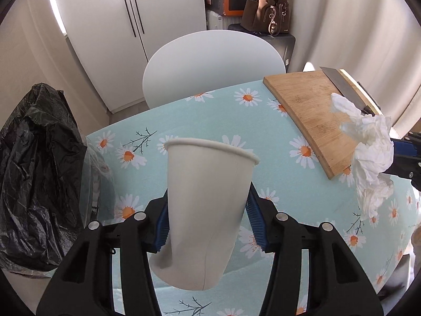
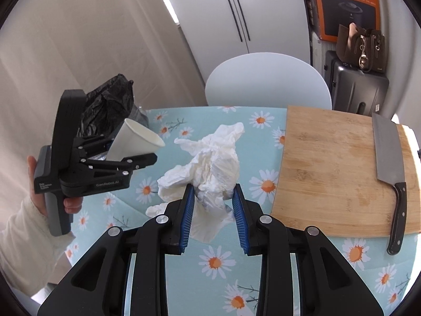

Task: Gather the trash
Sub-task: 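Carry tissue and paper cup over the bin and open both tools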

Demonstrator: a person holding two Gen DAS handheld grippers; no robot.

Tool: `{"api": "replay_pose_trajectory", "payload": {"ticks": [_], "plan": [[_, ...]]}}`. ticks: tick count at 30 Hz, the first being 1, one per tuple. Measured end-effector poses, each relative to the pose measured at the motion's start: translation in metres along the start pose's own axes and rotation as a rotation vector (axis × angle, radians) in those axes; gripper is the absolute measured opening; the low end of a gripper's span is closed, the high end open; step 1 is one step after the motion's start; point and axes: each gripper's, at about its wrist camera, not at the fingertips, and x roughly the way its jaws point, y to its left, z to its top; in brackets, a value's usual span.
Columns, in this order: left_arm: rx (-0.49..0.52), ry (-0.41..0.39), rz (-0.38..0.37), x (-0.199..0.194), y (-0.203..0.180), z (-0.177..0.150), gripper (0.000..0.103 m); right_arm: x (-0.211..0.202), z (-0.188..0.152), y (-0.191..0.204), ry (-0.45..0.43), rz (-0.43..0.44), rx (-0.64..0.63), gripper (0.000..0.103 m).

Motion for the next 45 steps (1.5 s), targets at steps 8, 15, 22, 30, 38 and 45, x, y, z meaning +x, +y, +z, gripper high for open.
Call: {"api": "replay_pose_trajectory", "payload": {"ticks": [8,15,22,30,38,45], "plan": [[-0.070,-0.119,0.051,-0.083,0.028,-0.009,0.052,-0.013,0.024,0.040,-0.042,0.063,-0.097,0.028],[-0.127,-0.156,0.156,-0.125,0.075,-0.018,0.052,-0.015,0.055,0.092,-0.099,0.130,-0.172,0.029],[-0.162,-0.200,0.219,-0.157,0.125,-0.021,0.052,-0.014,0.063,0.105,-0.133,0.183,-0.237,0.029],[-0.162,-0.220,0.228,-0.159,0.177,-0.019,0.052,0.018,0.092,0.137,-0.149,0.196,-0.271,0.029],[-0.098,-0.176,0.199,-0.121,0.212,-0.008,0.053,0.071,0.127,0.178,-0.137,0.202,-0.277,0.029],[-0.031,-0.248,0.158,-0.113,0.219,-0.016,0.095,0.097,0.129,0.196,-0.157,0.123,-0.313,0.088]]}}
